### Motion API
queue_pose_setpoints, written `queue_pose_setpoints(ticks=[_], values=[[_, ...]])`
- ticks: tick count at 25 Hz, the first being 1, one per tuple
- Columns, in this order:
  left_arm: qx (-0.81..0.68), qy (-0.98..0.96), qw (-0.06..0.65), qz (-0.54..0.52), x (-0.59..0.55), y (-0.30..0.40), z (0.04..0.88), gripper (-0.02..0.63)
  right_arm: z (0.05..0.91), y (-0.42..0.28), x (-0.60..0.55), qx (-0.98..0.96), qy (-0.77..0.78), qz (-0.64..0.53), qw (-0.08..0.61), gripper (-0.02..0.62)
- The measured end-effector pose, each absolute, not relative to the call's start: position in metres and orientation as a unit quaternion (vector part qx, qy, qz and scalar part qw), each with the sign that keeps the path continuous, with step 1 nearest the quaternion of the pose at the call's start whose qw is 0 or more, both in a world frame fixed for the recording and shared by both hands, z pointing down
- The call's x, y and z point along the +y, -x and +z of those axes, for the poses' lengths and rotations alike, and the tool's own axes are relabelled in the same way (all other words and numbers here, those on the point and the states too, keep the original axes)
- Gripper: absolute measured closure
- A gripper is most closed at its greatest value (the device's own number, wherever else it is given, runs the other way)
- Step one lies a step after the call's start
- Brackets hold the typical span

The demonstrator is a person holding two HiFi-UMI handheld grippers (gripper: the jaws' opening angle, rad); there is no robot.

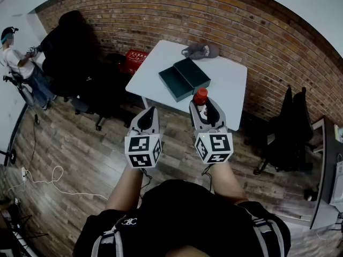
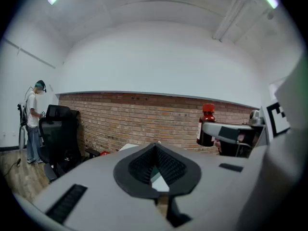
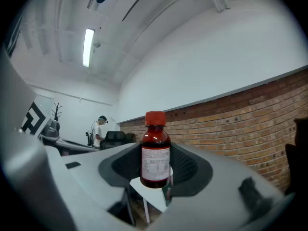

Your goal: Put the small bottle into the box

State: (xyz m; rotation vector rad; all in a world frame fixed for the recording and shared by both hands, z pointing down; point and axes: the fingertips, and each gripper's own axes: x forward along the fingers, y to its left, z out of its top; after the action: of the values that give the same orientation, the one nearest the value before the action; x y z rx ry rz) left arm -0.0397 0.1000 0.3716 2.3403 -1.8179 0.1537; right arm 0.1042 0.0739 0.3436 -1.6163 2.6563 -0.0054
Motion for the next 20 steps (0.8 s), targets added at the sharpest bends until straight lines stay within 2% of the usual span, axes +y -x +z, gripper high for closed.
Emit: queue_pose_setpoints(ticks=[20], values=[[-0.593,-0.800,0.077,0.051,0.129,0.039,0.372,0.603,0.340,-0.086,0.110,0.856,0.516,0.009,0.025,0.394]])
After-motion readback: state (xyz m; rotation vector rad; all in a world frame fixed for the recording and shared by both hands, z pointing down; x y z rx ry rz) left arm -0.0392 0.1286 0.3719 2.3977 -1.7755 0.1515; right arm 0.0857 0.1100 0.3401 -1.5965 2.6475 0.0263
